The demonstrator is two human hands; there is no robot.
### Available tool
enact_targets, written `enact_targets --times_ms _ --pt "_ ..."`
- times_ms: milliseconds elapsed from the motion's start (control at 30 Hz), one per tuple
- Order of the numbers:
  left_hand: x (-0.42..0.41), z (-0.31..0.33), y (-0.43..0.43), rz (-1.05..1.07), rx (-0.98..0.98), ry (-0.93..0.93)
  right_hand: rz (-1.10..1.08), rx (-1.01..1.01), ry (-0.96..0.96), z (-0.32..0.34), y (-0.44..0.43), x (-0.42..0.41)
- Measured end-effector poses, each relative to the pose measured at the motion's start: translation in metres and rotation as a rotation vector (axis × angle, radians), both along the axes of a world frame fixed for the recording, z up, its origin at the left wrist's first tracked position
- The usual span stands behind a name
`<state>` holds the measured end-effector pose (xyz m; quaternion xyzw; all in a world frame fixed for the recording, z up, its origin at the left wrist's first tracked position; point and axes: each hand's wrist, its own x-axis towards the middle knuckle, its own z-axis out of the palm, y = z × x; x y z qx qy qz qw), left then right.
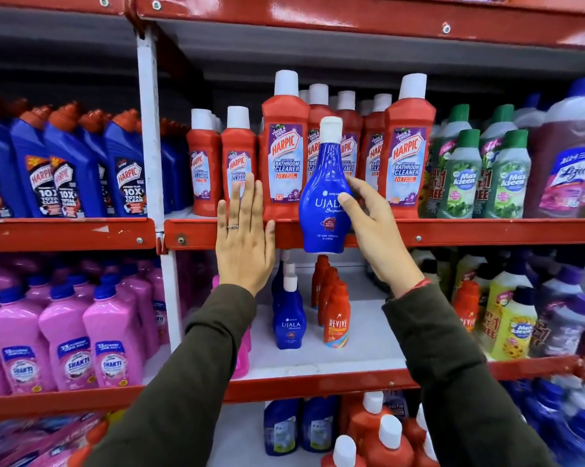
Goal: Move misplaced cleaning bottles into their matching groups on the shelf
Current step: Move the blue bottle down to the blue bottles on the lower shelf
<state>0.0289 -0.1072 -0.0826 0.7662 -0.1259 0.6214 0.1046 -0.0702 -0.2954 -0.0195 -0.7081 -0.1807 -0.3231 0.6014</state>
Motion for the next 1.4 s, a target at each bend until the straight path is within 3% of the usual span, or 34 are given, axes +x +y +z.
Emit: enact_targets --times_ms 367,633,867,1400 --pt "-0.012 -0.103 0.020 -0.075 -0.068 0.083 0.067 -0.038 0.105 -0.133 0.031 -0.007" --pt "-0.018 -0.190 0.035 -0.057 -0.039 0.305 -0.019 -0.026 0.255 -0.215 0.039 0.020" --pt "-0.016 -0.242 0.031 -0.037 -0.003 0.376 -0.099 0.014 0.295 -0.245 0.043 0.047" --pt "-0.008 -0.250 0.032 0.021 0.048 0.355 -0.001 0.016 0.326 -0.263 0.034 0.066"
